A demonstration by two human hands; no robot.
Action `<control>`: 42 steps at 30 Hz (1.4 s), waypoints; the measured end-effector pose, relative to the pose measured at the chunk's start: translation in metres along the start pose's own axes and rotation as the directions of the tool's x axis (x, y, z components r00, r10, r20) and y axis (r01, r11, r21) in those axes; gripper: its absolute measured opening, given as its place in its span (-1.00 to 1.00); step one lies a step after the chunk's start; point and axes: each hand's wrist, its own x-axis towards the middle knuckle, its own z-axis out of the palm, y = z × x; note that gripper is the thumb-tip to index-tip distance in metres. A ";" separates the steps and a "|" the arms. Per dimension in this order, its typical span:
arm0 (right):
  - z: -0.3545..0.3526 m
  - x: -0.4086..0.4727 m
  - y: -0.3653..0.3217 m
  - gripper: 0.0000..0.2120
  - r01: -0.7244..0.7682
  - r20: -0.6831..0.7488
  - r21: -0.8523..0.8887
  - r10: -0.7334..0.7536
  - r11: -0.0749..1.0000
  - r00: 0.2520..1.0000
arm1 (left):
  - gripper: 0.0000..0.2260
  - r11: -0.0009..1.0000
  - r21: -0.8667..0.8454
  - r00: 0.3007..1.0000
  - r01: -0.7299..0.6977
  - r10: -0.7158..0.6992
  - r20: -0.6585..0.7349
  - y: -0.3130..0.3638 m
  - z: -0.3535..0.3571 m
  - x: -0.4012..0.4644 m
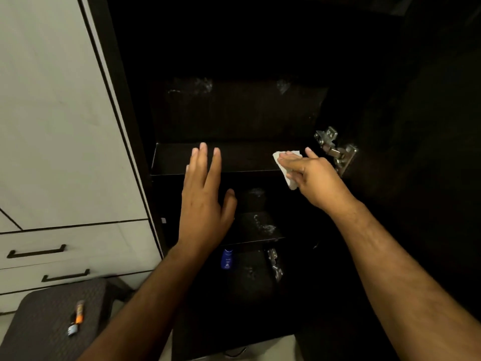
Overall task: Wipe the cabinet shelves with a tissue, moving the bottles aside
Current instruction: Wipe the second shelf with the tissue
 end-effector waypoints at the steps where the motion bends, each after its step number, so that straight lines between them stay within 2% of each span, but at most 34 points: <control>1: -0.001 -0.001 0.003 -0.57 -0.062 0.031 -0.024 0.063 0.998 0.998 | -0.32 1.000 0.003 1.000 0.011 -0.011 0.012 0.003 0.002 0.002; 4: 0.001 -0.007 0.000 -0.49 -0.195 -0.028 -0.031 0.194 0.980 0.981 | -0.33 0.999 0.003 0.999 0.033 -0.033 0.037 0.013 0.009 0.008; 7: 0.002 -0.007 -0.012 -0.59 -0.219 -0.169 -0.228 0.184 0.949 0.968 | -0.34 1.000 -0.011 0.999 0.022 -0.022 0.040 0.019 0.015 0.013; 10: 0.005 -0.004 -0.019 -0.68 -0.220 -0.246 -0.303 0.147 0.927 0.958 | -0.35 1.000 -0.020 0.999 0.014 -0.013 0.044 0.021 0.016 0.019; 13: 0.002 0.001 -0.029 -0.69 -0.257 -0.206 -0.365 0.191 0.895 0.960 | -0.35 0.999 -0.027 0.999 0.023 -0.022 0.048 0.020 0.012 0.026; 15: -0.011 0.008 -0.036 -0.69 -0.331 -0.123 -0.353 0.307 0.875 0.944 | -0.36 0.999 -0.042 0.998 0.028 -0.026 0.051 0.018 0.009 0.031; 17: -0.024 0.018 -0.036 -0.66 -0.424 -0.044 -0.198 0.424 0.884 0.905 | -0.36 0.998 -0.062 0.998 0.024 -0.021 0.057 0.016 0.005 0.037; 19: -0.034 0.030 -0.035 -0.61 -0.501 -0.046 0.141 0.511 0.854 0.858 | -0.36 0.996 -0.085 0.998 0.019 -0.013 0.064 0.014 0.000 0.045; 20: -0.039 0.036 -0.036 -0.61 -0.505 -0.049 0.354 0.555 0.787 0.830 | -0.36 0.995 -0.095 0.998 0.015 -0.008 0.068 0.013 -0.002 0.049; 22: -0.051 0.049 -0.043 -0.66 -0.394 -0.061 0.739 0.637 0.546 0.768 | -0.36 0.994 -0.113 0.996 0.008 0.002 0.085 0.011 -0.007 0.058; 24: -0.068 0.066 -0.050 -0.71 -0.156 -0.095 0.948 0.716 0.276 0.692 | -0.36 0.991 -0.135 0.994 0.000 0.014 0.108 0.008 -0.012 0.066; 25: -0.076 0.075 -0.051 -0.72 -0.024 -0.155 0.975 0.756 0.221 0.636 | -0.36 0.990 -0.142 0.993 -0.001 0.018 0.120 0.006 -0.015 0.070; 26: -0.081 0.085 -0.050 -0.70 0.073 -0.256 0.962 0.785 0.261 0.563 | -0.36 0.989 -0.145 0.991 0.000 0.019 0.133 0.004 -0.016 0.073; 27: -0.085 0.096 -0.051 -0.69 0.118 -0.388 0.917 0.786 0.381 0.482 | -0.36 0.989 -0.146 0.989 -0.004 0.025 0.143 0.002 -0.018 0.077; 29: -0.085 0.114 -0.059 -0.69 0.087 -0.608 0.776 0.704 0.625 0.366 | -0.36 0.989 -0.148 0.986 -0.021 0.046 0.163 -0.002 -0.021 0.082; 30: -0.084 0.121 -0.066 -0.68 0.064 -0.665 0.723 0.667 0.688 0.335 | -0.36 0.988 -0.153 0.983 -0.032 0.058 0.172 -0.003 -0.022 0.084; 33: -0.078 0.143 -0.076 -0.66 0.018 -0.701 0.694 0.670 0.720 0.243 | -0.38 0.985 -0.165 0.973 -0.054 0.089 0.213 -0.007 -0.024 0.085; 34: -0.075 0.150 -0.077 -0.67 0.006 -0.702 0.691 0.670 0.722 0.242 | -0.38 0.984 -0.169 0.970 -0.060 0.098 0.224 -0.008 -0.025 0.085; 35: -0.070 0.155 -0.080 -0.68 -0.005 -0.714 0.668 0.642 0.745 0.281 | -0.38 0.983 -0.174 0.968 -0.062 0.102 0.231 -0.009 -0.026 0.085; 37: -0.054 0.165 -0.080 -0.60 -0.072 -0.766 0.516 0.498 0.854 0.407 | -0.39 0.981 -0.188 0.964 -0.047 0.094 0.249 -0.012 -0.027 0.086; 39: -0.043 0.170 -0.073 -0.40 -0.178 -0.765 0.361 0.400 0.915 0.505 | -0.39 0.977 -0.211 0.962 -0.019 0.076 0.263 -0.017 -0.029 0.086; 42: -0.044 0.170 -0.063 -0.20 -0.242 -0.758 0.326 0.406 0.914 0.511 | -0.40 0.977 -0.214 0.960 0.021 0.040 0.276 -0.020 -0.030 0.086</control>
